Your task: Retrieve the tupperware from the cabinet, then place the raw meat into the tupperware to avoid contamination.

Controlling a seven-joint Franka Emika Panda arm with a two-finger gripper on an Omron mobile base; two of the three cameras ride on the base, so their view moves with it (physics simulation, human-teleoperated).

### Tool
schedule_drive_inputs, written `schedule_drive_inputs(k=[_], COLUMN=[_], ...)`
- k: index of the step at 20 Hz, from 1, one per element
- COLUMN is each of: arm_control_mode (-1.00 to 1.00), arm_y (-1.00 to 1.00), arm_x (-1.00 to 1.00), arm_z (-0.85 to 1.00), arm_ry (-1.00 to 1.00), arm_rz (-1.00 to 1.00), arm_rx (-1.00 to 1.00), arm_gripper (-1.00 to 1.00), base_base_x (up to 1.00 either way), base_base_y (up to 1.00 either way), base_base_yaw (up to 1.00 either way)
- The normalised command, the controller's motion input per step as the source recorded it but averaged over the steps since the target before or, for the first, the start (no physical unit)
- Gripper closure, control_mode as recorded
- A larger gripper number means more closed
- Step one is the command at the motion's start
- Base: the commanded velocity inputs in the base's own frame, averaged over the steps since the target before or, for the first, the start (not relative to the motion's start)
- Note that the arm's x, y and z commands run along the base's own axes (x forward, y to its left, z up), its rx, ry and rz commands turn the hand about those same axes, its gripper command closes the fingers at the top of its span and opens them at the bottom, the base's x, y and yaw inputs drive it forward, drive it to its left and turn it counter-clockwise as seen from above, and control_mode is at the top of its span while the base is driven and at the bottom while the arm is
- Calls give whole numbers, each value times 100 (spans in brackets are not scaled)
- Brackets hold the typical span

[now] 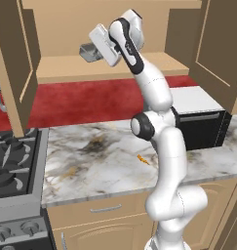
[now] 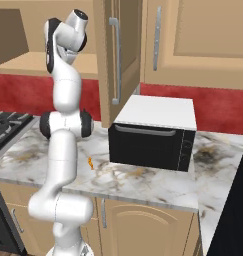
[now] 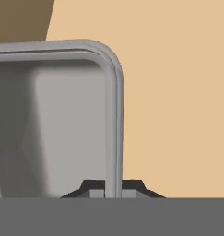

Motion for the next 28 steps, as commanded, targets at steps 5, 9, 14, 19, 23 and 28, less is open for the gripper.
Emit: schedule_drive_inputs(k=[5, 9, 14, 19, 23, 28], arm_control_mode=[-100, -100, -100, -100, -100, -100], arm_y=[11, 15, 11, 1, 0, 1], arm_x=[3, 6, 7, 15, 13, 1], arm_z=[-10, -4, -14, -15, -4, -1], arm_ry=[1, -3, -6, -4, -6, -1], arm_rz=[1, 0, -1, -2, -2, -1], arm_rx=[0, 0, 4, 21, 25, 2], arm_gripper=[100, 100, 100, 100, 100, 100], base_base_x=[0, 0, 0, 0, 0, 0], base_base_y=[0, 0, 0, 0, 0, 0], base_base_yaw=[0, 0, 0, 0, 0, 0])
